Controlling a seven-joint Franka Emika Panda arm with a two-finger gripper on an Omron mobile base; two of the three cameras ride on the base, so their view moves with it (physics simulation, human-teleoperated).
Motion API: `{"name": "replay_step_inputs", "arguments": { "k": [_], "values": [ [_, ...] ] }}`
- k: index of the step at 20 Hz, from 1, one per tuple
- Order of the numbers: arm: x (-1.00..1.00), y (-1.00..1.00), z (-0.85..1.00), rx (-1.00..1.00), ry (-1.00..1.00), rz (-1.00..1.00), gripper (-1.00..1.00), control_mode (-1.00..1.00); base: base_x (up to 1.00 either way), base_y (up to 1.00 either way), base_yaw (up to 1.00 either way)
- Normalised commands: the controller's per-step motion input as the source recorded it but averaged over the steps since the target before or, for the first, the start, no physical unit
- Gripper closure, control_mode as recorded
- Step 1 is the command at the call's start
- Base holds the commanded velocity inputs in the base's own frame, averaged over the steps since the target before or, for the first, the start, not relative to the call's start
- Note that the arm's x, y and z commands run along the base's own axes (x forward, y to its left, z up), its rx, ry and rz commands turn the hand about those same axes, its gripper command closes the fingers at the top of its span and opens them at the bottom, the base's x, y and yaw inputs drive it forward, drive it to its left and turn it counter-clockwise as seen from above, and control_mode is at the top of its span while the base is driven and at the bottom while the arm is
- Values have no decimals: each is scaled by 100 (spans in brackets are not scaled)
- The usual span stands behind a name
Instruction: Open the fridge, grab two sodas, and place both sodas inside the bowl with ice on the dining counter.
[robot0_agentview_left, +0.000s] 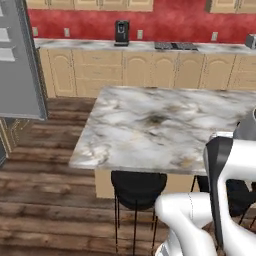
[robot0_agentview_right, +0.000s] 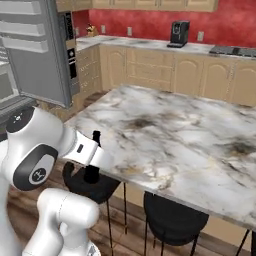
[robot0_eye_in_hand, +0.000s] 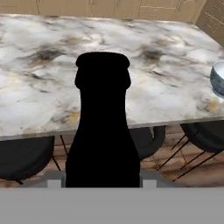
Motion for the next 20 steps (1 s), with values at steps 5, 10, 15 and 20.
{"name": "replay_step_inputs", "arguments": {
  "k": [5, 10, 15, 20],
  "values": [
    [0, 0, 0, 0, 0, 0, 100, 100, -49, -99, -30],
    [0, 0, 0, 0, 0, 0, 100, 100, -49, -91, -31],
    [0, 0, 0, 0, 0, 0, 100, 100, -6, -82, -26],
    [0, 0, 0, 0, 0, 0, 100, 100, 34, -67, -11]
  ]
}}
